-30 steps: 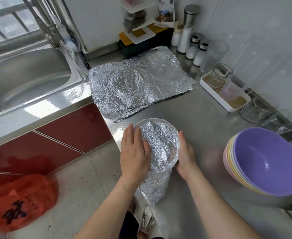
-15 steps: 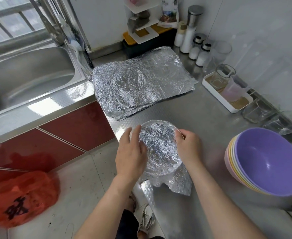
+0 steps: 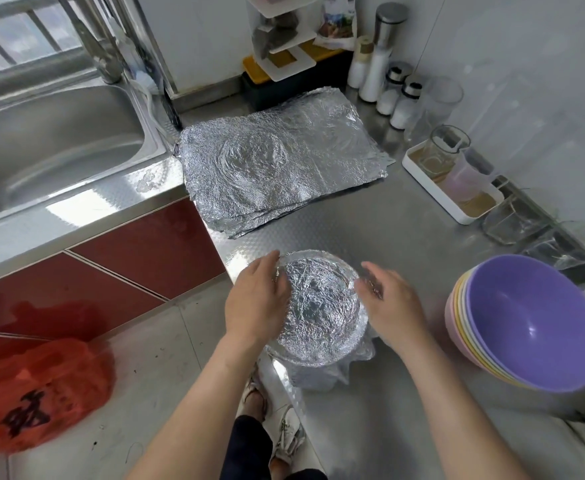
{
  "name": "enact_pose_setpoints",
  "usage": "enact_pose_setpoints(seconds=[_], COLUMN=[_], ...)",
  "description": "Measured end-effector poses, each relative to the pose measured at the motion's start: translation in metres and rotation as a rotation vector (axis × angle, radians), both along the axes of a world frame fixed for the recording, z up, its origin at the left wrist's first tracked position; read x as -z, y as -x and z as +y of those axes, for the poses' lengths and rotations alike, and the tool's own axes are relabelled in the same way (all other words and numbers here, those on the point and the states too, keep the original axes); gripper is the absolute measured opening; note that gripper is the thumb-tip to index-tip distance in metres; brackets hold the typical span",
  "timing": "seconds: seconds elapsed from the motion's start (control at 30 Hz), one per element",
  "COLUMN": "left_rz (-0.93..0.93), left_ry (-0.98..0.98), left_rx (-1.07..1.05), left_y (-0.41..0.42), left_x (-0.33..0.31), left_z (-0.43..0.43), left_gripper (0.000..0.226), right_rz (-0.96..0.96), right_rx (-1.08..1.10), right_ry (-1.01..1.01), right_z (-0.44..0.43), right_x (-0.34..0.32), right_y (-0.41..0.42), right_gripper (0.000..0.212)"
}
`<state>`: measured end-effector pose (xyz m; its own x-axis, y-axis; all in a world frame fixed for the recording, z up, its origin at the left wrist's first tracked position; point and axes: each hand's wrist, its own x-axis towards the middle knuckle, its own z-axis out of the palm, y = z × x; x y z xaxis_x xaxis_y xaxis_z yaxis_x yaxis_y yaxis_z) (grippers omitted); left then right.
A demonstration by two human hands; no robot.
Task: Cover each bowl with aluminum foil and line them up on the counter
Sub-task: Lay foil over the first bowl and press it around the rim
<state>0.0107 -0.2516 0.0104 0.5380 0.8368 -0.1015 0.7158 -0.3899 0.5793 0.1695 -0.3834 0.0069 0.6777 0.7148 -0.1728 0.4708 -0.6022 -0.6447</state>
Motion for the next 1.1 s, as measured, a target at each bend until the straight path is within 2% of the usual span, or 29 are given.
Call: enact_pose_setpoints(seconds=[0.07, 0.2, 0.43, 0.53, 0.67, 0.77, 0.8, 0.83, 0.9, 0.93, 1.0, 1.07, 1.1], left_rz=[-0.04, -0.156, -0.228, -0.225, -0.219, -0.219, -0.222, -0.224, -0.229, -0.234, -0.253, -0.226, -0.187], left_ry=[0.053, 0.125, 0.085, 0.073, 0.057, 0.051, 0.053, 0.054, 0.049, 0.048, 0.056, 0.088, 0.107], left_rx=[-0.019, -0.156, -0.234, -0.251, -0.26, -0.259, -0.262, -0.268, -0.287, -0.301, -0.337, -0.367, -0.372], left_y=[-0.005, -0.004, -0.003, -0.002, -0.004, -0.004, -0.003, -0.003, -0.001, -0.001, 0.001, 0.002, 0.002], left_x=[0.004, 0.009, 0.012, 0.012, 0.01, 0.012, 0.012, 0.012, 0.013, 0.012, 0.01, 0.005, 0.002], left_z=[0.001, 0.0, -0.008, -0.009, -0.009, -0.009, -0.01, -0.01, -0.011, -0.011, -0.013, -0.015, -0.015], left_gripper=[0.041, 0.03, 0.019, 0.019, 0.02, 0.021, 0.022, 0.023, 0.022, 0.022, 0.022, 0.022, 0.022], right_rz=[0.058, 0.135, 0.406, 0.586, 0.768, 0.898, 0.936, 0.965, 0.988, 1.004, 1.009, 0.954, 0.887], right_rx=[-0.066, -0.014, 0.102, 0.23, 0.399, 0.511, 0.529, 0.547, 0.562, 0.546, 0.518, 0.455, 0.421], right_ry=[-0.017, 0.041, -0.167, -0.26, -0.346, -0.418, -0.424, -0.429, -0.427, -0.434, -0.437, -0.419, -0.396], right_z=[-0.001, -0.002, -0.005, -0.005, -0.003, -0.002, -0.002, 0.0, 0.004, 0.006, 0.009, 0.011, 0.013], right_x=[0.005, 0.011, 0.018, 0.02, 0.021, 0.027, 0.028, 0.025, 0.023, 0.023, 0.023, 0.021, 0.018], right_y=[0.005, 0.003, 0.02, 0.03, 0.037, 0.041, 0.041, 0.043, 0.043, 0.044, 0.045, 0.044, 0.042], right_gripper=[0.039, 0.034, 0.023, 0.04, 0.052, 0.078, 0.078, 0.068, 0.047, 0.044, 0.051, 0.07, 0.067])
